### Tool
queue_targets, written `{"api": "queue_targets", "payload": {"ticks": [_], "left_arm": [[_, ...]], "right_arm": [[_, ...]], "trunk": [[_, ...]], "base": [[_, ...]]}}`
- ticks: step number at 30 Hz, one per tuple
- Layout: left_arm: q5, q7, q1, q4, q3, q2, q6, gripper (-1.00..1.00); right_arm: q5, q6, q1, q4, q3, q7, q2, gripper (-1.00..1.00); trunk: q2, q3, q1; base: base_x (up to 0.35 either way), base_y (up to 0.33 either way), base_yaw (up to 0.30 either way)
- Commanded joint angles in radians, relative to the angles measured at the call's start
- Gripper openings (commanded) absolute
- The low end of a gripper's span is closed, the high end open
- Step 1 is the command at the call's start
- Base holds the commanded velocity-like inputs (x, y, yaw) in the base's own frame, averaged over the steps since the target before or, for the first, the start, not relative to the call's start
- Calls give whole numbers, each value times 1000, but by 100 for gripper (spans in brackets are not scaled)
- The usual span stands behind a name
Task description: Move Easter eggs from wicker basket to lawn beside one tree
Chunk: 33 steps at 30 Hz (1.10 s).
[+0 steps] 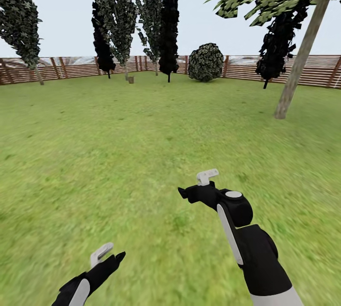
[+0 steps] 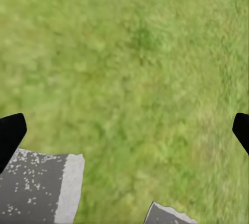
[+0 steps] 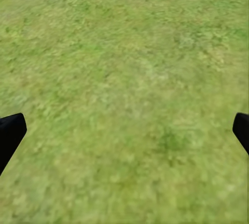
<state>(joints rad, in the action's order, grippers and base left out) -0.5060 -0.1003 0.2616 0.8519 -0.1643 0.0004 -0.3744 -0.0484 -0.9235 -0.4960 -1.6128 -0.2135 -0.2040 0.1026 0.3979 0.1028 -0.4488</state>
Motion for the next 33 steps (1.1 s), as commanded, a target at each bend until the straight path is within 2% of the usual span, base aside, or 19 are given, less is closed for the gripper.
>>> {"api": "queue_targets", "payload": {"ticks": [1, 33], "left_arm": [[-6, -3, 1, 1, -3, 0, -7, 100], [-5, 5, 1, 1, -3, -1, -8, 100]], "right_arm": [[-5, -5, -1, -1, 0, -5, 0, 100], [-5, -5, -1, -1, 0, -5, 1, 100]], "trunk": [[2, 2, -1], [2, 2, -1]], "base": [[334, -84, 0], [334, -105, 0]]}}
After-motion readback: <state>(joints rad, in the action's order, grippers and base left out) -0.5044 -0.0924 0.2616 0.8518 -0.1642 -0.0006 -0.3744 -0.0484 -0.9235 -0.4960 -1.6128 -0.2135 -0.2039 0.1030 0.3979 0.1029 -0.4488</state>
